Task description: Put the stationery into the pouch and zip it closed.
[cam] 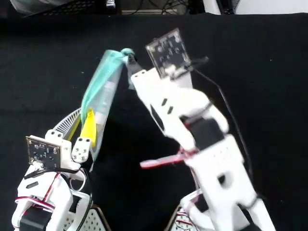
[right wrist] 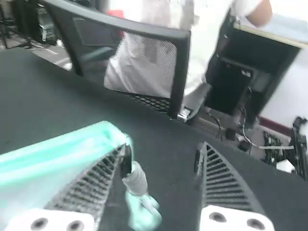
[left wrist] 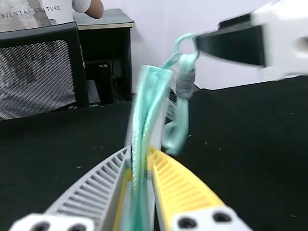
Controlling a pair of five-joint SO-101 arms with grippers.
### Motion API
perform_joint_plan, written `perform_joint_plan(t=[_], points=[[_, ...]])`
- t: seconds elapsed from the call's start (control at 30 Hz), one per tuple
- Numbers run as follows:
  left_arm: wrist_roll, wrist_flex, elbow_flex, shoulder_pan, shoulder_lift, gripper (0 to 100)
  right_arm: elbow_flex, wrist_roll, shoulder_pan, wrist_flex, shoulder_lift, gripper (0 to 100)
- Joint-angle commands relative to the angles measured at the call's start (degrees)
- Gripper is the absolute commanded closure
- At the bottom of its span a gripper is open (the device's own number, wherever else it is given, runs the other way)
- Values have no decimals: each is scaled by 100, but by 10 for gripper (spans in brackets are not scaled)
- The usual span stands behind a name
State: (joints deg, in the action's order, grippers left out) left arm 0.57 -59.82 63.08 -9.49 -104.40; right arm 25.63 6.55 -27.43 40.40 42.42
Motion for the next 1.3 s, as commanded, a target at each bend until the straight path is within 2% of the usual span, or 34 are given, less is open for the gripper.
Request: perform_joint_plan(t=[0.0,0.13,0.23,0.37,0.47,0.63,0.73,0.83,1.0,1.13,1.27], points=[[-9,-26,-57,-4,-9,971,-207,62,-413,290,453,783],[-9,-26,-57,13,-9,971,330,62,-818,343,646,783],[-9,-26,-57,31,-9,971,760,62,-668,334,892,786],[0,-18,-92,180,-9,971,1543,62,492,360,1411,822],[26,202,-163,822,-9,970,2448,62,1512,316,1886,981],[79,941,-251,1912,-9,970,4189,70,2629,-105,2571,981],[123,1029,-664,2018,18,970,5262,35,3059,-712,2897,985],[457,1336,-901,2009,220,970,6062,18,3165,-1081,3152,985],[1204,2189,-919,2053,1785,970,6642,18,3138,-1187,3653,984],[1284,3007,-1103,1947,3464,970,7046,88,3156,-1196,4119,983],[1284,3464,-1473,1411,5090,971,7152,607,3165,-914,4435,983]])
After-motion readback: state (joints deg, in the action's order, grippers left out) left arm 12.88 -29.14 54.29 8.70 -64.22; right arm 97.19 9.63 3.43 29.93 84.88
